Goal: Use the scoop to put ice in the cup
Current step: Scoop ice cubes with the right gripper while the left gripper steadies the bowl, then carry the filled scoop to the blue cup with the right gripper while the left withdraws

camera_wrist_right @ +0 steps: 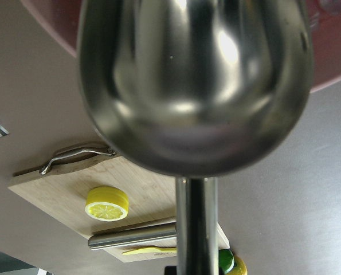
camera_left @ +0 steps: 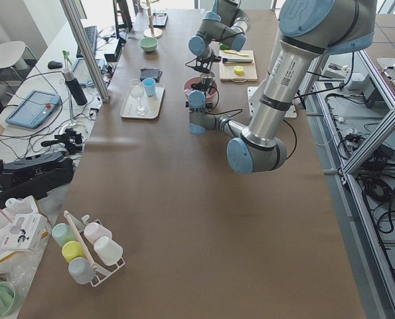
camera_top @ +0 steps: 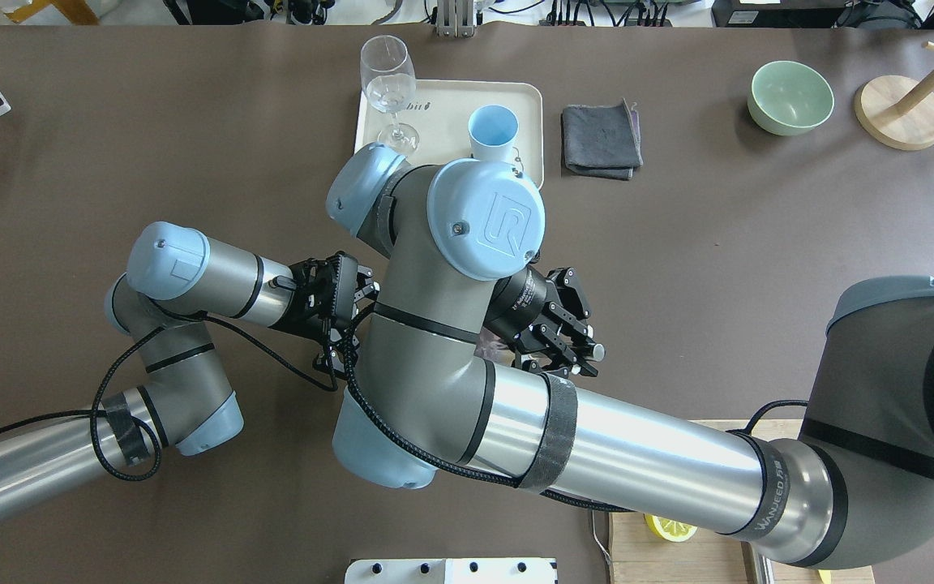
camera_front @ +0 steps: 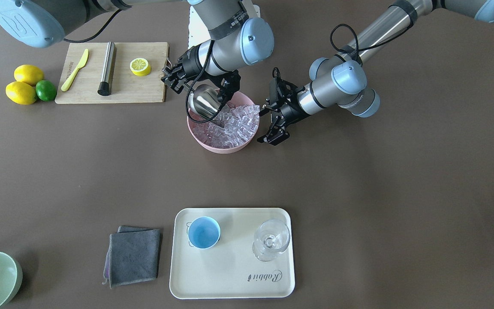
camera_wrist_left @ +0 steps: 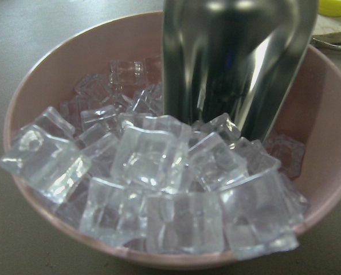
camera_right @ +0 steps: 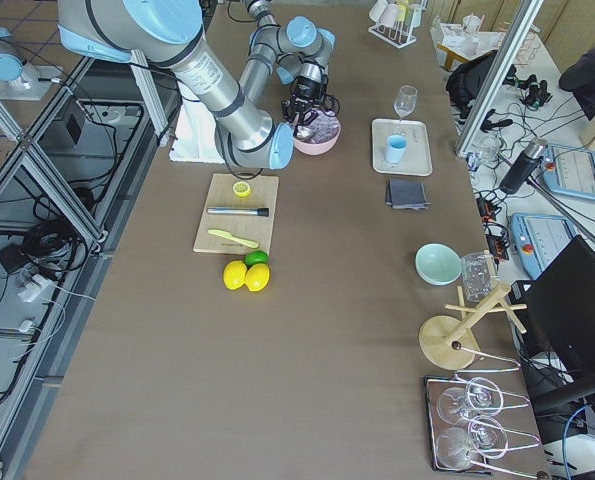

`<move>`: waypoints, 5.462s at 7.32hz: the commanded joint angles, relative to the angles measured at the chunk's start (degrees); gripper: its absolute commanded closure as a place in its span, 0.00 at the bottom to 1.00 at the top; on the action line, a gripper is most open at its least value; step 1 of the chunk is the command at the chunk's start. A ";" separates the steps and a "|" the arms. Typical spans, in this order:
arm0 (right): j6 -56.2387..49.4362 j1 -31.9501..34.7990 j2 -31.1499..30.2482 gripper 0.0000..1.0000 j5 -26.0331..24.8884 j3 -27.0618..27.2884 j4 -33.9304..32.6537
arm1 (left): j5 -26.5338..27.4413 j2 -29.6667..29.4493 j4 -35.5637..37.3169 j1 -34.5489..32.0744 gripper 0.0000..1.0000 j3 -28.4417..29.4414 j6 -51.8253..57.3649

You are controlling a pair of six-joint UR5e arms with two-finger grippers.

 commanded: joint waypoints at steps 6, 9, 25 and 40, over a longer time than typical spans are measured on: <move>-0.15 -1.05 -14.06 1.00 -2.71 16.61 14.24 | 0.96 0.09 0.08 0.47 0.02 0.07 -0.04; -0.15 -1.05 -19.16 1.00 -2.36 21.18 21.36 | 1.31 0.00 0.26 0.47 0.02 0.42 -0.04; -6.39 2.55 -27.09 1.00 2.13 23.75 37.82 | 2.28 0.00 0.26 0.91 0.02 0.69 -0.04; 3.32 7.82 -27.17 1.00 -2.20 26.82 44.50 | 1.49 -0.26 3.86 0.22 0.02 0.78 0.22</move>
